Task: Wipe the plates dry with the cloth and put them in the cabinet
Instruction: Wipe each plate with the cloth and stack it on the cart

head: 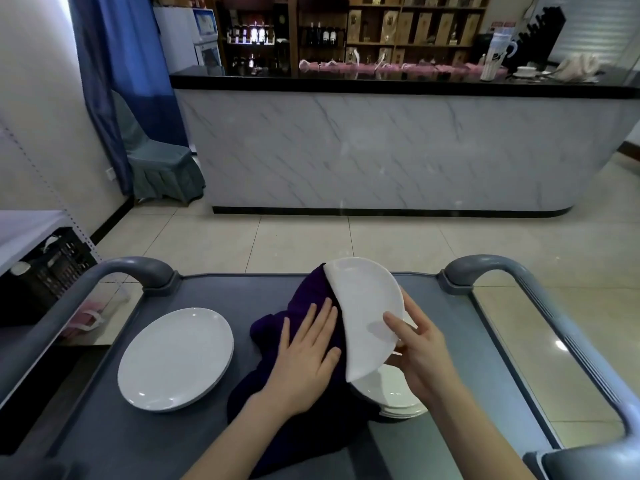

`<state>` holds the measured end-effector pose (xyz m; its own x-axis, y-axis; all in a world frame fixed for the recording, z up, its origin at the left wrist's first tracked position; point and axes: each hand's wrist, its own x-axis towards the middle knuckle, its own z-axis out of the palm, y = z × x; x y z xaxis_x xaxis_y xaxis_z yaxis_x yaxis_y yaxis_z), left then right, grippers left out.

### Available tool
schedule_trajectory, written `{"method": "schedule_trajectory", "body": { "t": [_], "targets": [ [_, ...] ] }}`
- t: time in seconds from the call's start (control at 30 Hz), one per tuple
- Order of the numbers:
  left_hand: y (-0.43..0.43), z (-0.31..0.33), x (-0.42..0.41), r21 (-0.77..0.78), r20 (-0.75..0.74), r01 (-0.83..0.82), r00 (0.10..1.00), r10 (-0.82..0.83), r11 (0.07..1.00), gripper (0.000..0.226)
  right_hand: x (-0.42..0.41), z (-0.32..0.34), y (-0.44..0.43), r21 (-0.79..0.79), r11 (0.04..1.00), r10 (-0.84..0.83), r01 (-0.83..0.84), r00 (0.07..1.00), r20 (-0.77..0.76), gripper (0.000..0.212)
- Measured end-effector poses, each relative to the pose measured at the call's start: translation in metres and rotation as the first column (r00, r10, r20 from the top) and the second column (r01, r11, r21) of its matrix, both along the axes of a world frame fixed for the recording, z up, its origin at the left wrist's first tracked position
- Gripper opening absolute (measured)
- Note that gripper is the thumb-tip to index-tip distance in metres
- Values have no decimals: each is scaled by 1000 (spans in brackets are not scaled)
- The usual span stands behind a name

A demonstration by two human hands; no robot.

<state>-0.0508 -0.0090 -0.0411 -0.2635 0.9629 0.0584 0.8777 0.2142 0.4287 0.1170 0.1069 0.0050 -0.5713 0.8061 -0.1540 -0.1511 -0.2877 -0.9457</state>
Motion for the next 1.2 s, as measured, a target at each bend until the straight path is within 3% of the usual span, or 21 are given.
{"method": "schedule_trajectory", "body": {
  "t": [0.3,0.43,0.53,0.67,0.73,0.8,0.9,0.97,1.07,1.2],
  "targets": [
    [25,25,33,138,72,179,979,-190,974,56,-19,-5,-16,-37,995,89,-88,996,20,42],
    [40,29,18,142,9,231,972,-235,962,56,-17,2,-18,-17,996,89,-88,994,64,44],
    [53,29,5,163,-35,207,978,-204,965,58,-13,2,-20,-48,995,95,-92,993,73,44],
    [58,28,-14,204,28,42,998,-49,978,61,-4,4,-21,-7,989,149,-149,983,104,46],
    [55,27,-25,237,61,-75,996,62,969,56,3,8,-17,49,987,144,-153,977,154,48],
    [49,31,-38,243,253,-171,962,108,955,41,9,12,-10,168,969,146,-184,966,213,48],
    [39,38,-48,254,546,-277,832,99,927,13,10,20,-1,408,881,111,-241,942,317,44],
    [32,42,-49,290,647,-339,758,78,895,15,5,23,4,519,823,21,-231,926,378,34],
    [27,50,-47,329,692,-336,722,17,882,19,-5,29,9,632,743,-87,-222,903,420,24],
    [26,64,-43,369,588,-192,806,-68,909,21,-20,33,10,705,607,-90,-366,850,519,16]
  ]
}}
